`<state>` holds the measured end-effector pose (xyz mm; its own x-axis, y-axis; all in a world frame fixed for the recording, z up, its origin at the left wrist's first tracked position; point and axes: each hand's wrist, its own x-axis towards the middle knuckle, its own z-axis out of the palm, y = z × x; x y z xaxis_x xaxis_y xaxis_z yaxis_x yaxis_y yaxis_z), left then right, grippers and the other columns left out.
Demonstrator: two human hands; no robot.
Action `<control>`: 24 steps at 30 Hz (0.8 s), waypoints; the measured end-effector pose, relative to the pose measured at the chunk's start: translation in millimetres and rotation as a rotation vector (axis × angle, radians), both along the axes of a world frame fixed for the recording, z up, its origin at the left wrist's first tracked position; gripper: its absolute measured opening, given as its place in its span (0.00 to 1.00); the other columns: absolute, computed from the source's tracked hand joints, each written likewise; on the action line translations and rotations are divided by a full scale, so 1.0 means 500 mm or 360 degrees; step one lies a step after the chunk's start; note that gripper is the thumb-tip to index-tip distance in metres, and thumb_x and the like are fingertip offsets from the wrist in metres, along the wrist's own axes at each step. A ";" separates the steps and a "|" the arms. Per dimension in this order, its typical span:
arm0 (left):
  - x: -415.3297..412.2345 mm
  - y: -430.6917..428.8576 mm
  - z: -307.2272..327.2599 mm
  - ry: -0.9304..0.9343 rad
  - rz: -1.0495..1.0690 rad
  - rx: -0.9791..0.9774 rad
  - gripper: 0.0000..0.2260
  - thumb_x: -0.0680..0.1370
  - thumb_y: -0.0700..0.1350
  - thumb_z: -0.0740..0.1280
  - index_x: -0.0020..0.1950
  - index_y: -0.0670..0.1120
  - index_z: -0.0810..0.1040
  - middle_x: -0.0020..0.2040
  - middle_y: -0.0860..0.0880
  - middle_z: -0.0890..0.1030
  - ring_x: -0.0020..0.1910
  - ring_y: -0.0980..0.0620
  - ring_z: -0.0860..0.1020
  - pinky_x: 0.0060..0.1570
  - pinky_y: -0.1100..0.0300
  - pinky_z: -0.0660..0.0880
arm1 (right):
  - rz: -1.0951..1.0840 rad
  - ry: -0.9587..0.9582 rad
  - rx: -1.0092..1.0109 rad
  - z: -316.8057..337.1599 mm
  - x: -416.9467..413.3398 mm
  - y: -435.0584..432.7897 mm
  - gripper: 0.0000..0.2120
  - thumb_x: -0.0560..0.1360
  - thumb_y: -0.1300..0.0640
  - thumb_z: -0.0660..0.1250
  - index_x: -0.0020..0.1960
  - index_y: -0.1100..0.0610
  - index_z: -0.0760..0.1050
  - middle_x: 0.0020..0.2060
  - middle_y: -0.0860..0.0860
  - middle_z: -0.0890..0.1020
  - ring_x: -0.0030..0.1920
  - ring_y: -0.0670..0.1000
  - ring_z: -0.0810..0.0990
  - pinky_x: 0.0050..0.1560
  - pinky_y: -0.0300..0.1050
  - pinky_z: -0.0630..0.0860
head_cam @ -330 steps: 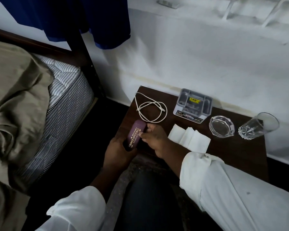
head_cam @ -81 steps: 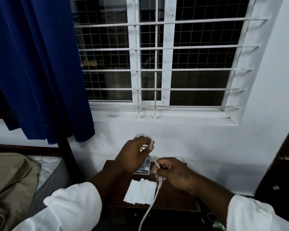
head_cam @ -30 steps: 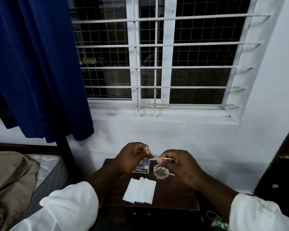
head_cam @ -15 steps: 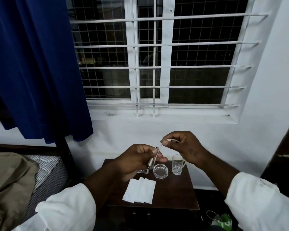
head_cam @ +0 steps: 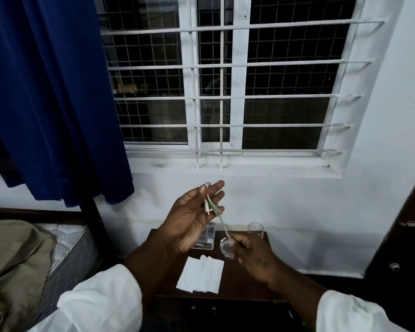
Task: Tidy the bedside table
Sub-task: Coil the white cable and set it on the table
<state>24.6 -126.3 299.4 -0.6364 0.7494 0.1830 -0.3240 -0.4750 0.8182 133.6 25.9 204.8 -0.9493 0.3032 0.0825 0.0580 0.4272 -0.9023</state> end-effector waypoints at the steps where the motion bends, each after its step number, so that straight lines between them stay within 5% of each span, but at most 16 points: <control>1: -0.005 0.000 -0.006 0.0042 0.0062 -0.0037 0.11 0.78 0.47 0.67 0.56 0.43 0.78 0.68 0.43 0.81 0.71 0.43 0.77 0.72 0.41 0.69 | 0.0067 -0.0046 0.0102 0.005 0.004 -0.005 0.14 0.82 0.51 0.60 0.43 0.54 0.78 0.31 0.50 0.79 0.28 0.42 0.72 0.34 0.40 0.69; 6: -0.013 -0.006 -0.040 0.0406 0.0371 -0.0388 0.09 0.82 0.46 0.66 0.44 0.47 0.84 0.66 0.51 0.83 0.63 0.52 0.79 0.58 0.51 0.72 | 0.0333 -0.0069 0.0725 0.075 0.024 -0.025 0.11 0.81 0.49 0.58 0.43 0.49 0.74 0.34 0.42 0.79 0.34 0.37 0.76 0.37 0.32 0.69; 10: -0.008 -0.006 -0.066 0.0571 0.0317 -0.0601 0.11 0.83 0.44 0.66 0.43 0.46 0.85 0.63 0.49 0.84 0.67 0.53 0.79 0.63 0.48 0.76 | 0.0362 0.0028 0.1080 0.155 0.029 -0.039 0.07 0.78 0.53 0.62 0.45 0.49 0.78 0.38 0.45 0.81 0.38 0.40 0.78 0.41 0.40 0.73; 12: -0.004 -0.006 -0.075 0.0614 0.0244 -0.0650 0.11 0.82 0.43 0.66 0.44 0.42 0.84 0.55 0.44 0.86 0.60 0.48 0.83 0.60 0.47 0.76 | 0.0326 0.0041 0.1203 0.190 0.028 -0.038 0.06 0.77 0.53 0.66 0.50 0.49 0.83 0.44 0.47 0.85 0.44 0.46 0.82 0.46 0.45 0.77; 14: 0.003 -0.010 -0.075 0.0649 0.0157 -0.0653 0.11 0.81 0.46 0.67 0.44 0.40 0.80 0.44 0.39 0.82 0.46 0.42 0.80 0.50 0.44 0.74 | 0.0299 0.0136 0.1077 0.211 0.027 -0.036 0.06 0.75 0.55 0.70 0.50 0.49 0.84 0.45 0.47 0.87 0.45 0.46 0.84 0.49 0.45 0.78; 17: 0.008 -0.016 -0.071 0.0631 0.0073 -0.0708 0.15 0.80 0.49 0.67 0.47 0.36 0.76 0.42 0.35 0.77 0.42 0.37 0.77 0.44 0.41 0.72 | 0.0280 0.0231 0.0846 0.219 0.020 -0.027 0.05 0.75 0.58 0.71 0.48 0.50 0.83 0.41 0.45 0.87 0.43 0.42 0.85 0.49 0.44 0.80; 21: 0.016 -0.020 -0.064 0.0628 -0.0035 -0.0752 0.18 0.82 0.51 0.65 0.48 0.35 0.74 0.36 0.42 0.79 0.36 0.43 0.76 0.38 0.51 0.73 | 0.0183 0.0294 0.0473 0.204 0.012 -0.015 0.03 0.74 0.57 0.73 0.46 0.49 0.83 0.34 0.44 0.86 0.34 0.38 0.82 0.39 0.33 0.75; 24: 0.020 -0.023 -0.062 0.0628 -0.0031 -0.0767 0.19 0.84 0.51 0.63 0.48 0.33 0.72 0.36 0.40 0.75 0.36 0.42 0.73 0.37 0.50 0.71 | 0.0070 0.0293 0.0242 0.187 0.009 -0.007 0.04 0.72 0.57 0.76 0.45 0.50 0.82 0.32 0.47 0.83 0.31 0.42 0.77 0.42 0.54 0.80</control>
<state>34.8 -137.7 268.6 -0.5752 0.8171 0.0398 0.0415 -0.0195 0.9989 138.1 22.3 298.4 -0.9261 0.2325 0.2971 -0.1234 0.5575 -0.8209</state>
